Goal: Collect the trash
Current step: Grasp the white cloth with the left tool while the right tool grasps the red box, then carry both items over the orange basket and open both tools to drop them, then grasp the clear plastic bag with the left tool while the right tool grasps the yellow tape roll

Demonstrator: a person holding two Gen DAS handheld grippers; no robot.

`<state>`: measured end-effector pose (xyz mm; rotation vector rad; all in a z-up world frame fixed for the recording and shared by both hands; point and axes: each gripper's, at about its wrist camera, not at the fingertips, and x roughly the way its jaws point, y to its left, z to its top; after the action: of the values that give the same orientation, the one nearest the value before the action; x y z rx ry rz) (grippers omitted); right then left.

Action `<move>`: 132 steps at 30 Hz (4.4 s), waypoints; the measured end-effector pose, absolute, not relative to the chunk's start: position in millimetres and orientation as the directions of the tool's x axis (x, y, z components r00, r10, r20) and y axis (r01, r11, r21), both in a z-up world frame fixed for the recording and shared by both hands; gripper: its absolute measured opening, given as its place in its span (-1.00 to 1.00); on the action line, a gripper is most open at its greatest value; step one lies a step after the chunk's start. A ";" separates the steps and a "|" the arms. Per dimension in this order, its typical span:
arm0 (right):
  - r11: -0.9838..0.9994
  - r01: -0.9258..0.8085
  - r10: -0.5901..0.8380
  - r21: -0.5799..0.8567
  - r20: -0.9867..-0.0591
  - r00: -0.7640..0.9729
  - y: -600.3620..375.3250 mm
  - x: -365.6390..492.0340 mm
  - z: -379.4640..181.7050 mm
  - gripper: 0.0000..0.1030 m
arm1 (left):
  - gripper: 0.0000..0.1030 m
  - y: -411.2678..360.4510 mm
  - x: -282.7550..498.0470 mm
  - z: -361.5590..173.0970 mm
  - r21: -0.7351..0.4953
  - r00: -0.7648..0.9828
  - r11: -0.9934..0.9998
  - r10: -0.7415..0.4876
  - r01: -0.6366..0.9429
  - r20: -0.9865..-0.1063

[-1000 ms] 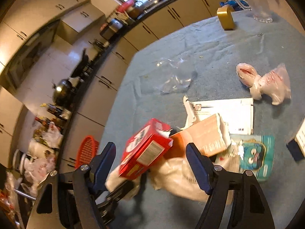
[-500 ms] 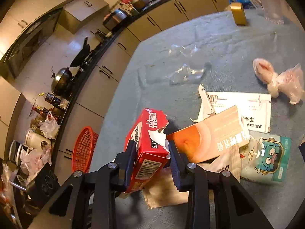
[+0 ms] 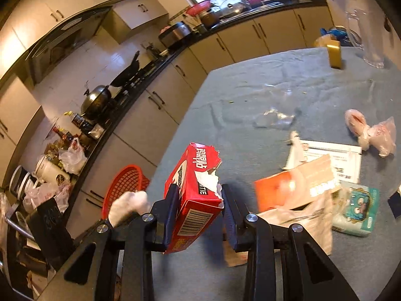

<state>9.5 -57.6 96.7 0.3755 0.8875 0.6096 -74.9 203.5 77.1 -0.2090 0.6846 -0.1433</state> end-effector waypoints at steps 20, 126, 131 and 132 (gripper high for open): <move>0.674 -0.531 0.720 0.513 -0.616 0.319 109.2 9.0 105.7 -0.30 | -0.24 364.3 -96.3 56.7 -0.196 0.738 0.952 0.043 -0.234 -0.673; 0.960 0.240 0.013 0.146 -0.877 0.481 -212.9 360.7 62.5 -0.36 | -0.80 22.3 193.6 53.2 -0.040 0.566 0.901 -0.305 0.432 -0.766; 0.958 0.243 0.008 0.152 -0.862 0.507 -217.6 336.4 71.1 -0.37 | -0.88 21.0 188.5 52.4 -0.033 0.575 0.908 -0.293 0.418 -0.764; 0.961 0.230 0.010 0.151 -0.855 0.519 -217.1 327.4 76.1 -0.37 | -0.89 22.4 187.6 52.8 -0.040 0.575 0.910 -0.295 0.413 -0.764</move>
<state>327.4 -217.1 76.1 0.2584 1.0198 -0.1339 187.6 22.4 52.8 0.1479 0.8649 -0.4160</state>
